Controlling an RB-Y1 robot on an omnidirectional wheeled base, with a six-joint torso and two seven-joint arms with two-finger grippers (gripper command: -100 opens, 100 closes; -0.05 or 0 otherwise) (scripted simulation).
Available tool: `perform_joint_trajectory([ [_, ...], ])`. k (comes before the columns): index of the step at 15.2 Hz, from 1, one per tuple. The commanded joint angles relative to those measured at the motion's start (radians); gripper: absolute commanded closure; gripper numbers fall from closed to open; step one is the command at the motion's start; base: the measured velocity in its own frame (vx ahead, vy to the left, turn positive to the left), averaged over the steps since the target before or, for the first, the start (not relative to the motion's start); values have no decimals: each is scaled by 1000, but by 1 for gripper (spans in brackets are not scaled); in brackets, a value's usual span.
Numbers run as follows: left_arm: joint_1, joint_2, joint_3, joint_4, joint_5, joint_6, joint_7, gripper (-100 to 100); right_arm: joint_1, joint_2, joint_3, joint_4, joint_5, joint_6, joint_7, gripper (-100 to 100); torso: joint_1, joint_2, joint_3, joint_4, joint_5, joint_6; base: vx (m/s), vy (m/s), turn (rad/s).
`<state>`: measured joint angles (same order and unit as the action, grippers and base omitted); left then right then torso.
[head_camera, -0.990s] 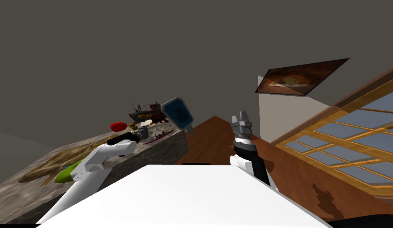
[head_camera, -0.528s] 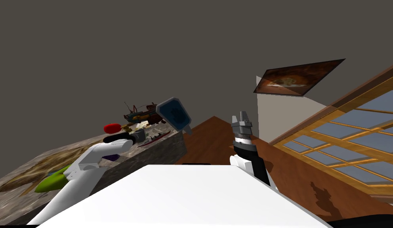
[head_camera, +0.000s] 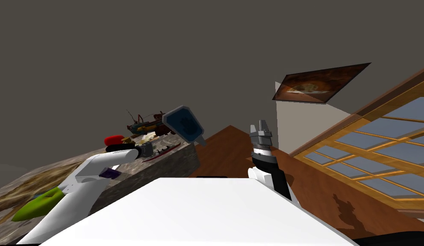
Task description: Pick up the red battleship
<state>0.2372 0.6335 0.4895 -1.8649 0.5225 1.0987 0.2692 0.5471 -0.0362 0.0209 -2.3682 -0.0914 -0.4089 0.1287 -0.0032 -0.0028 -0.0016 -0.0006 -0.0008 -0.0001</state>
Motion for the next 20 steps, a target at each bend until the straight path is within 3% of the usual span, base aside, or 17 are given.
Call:
perform_joint_trajectory([
  [1,-11,9,12,23,15,50,11,-100,0,0,0,0,0,0,0,0,0,0,0,0,0,0,52,-42,-23],
  [20,-64,71,129,156,150,405,95,-100,0,0,0,0,0,0,0,0,2,-1,0,0,0,0,47,-27,-18],
])
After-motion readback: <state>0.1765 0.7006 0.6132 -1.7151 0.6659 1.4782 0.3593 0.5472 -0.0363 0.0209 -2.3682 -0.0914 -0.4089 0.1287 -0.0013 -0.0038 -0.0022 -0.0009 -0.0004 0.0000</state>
